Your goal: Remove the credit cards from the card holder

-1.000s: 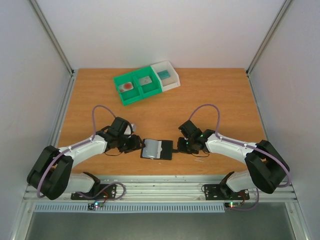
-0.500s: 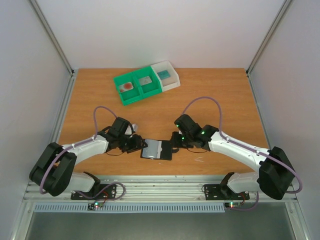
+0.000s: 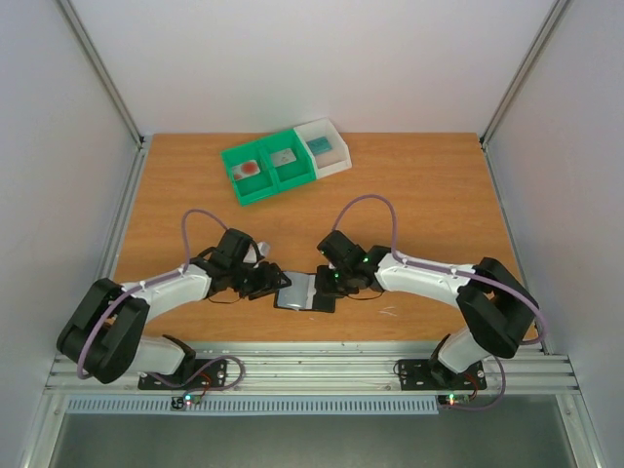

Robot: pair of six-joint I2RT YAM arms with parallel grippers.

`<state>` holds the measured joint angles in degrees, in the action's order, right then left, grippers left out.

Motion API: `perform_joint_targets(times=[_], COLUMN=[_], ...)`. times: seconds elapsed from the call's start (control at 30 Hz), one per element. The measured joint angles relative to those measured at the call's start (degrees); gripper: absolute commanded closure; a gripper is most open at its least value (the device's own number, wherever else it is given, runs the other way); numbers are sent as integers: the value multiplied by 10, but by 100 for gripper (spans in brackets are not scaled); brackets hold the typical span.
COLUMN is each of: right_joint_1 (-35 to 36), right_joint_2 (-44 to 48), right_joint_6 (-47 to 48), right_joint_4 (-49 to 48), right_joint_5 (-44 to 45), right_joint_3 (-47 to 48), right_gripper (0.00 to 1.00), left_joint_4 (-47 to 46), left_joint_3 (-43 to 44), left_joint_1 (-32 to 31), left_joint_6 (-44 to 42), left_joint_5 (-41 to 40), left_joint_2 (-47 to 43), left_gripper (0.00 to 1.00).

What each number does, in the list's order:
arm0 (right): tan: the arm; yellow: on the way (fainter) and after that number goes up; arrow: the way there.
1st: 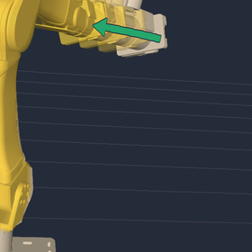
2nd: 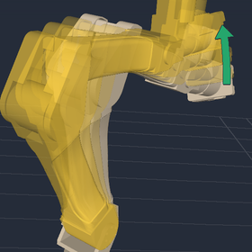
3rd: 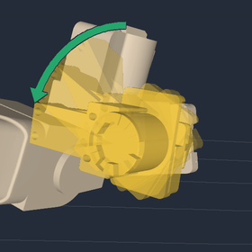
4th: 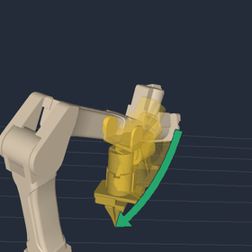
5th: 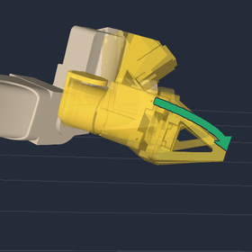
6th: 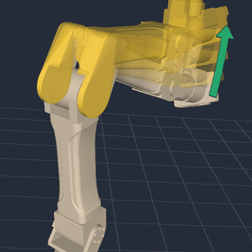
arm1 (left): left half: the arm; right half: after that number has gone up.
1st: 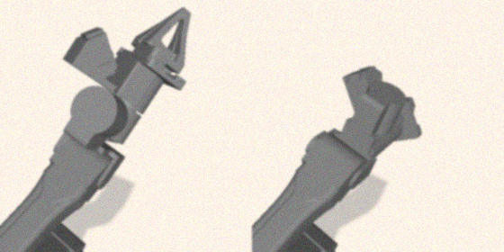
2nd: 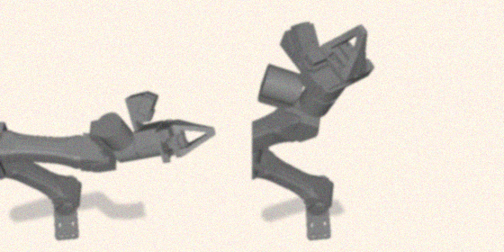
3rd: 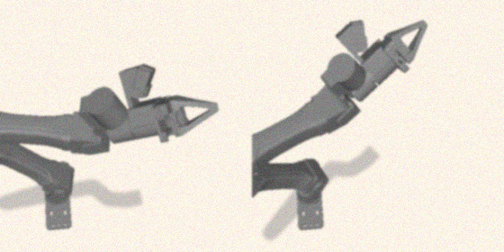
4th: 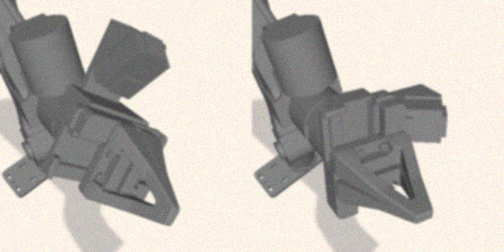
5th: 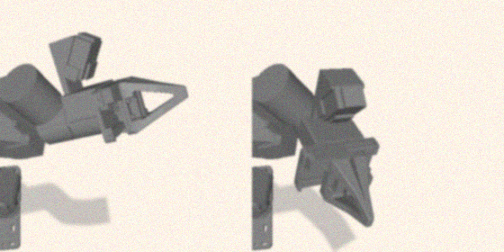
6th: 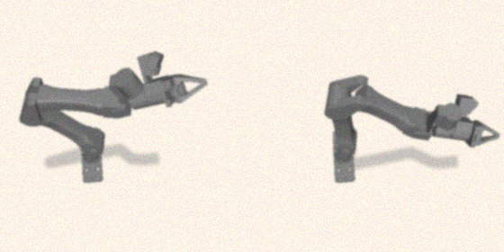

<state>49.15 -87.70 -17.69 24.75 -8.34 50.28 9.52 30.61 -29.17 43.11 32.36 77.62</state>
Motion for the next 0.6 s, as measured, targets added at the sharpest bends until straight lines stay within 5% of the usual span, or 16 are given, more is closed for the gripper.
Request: perform_joint_targets(times=[0.4, 0.6], right_joint_1=[-23, -27], right_joint_2=[-31, -39], right_joint_6=[1, 13], right_joint_4=[-53, -76], right_joint_5=[2, 17], right_joint_3=[-54, -54], right_gripper=[84, 84], left_joint_4=[-30, -21], left_joint_3=[0, 0], left_joint_1=[0, 0], left_joint_6=[6, 5], left_joint_5=[24, 16], left_joint_2=[-1, -1], left_gripper=[38, 53])
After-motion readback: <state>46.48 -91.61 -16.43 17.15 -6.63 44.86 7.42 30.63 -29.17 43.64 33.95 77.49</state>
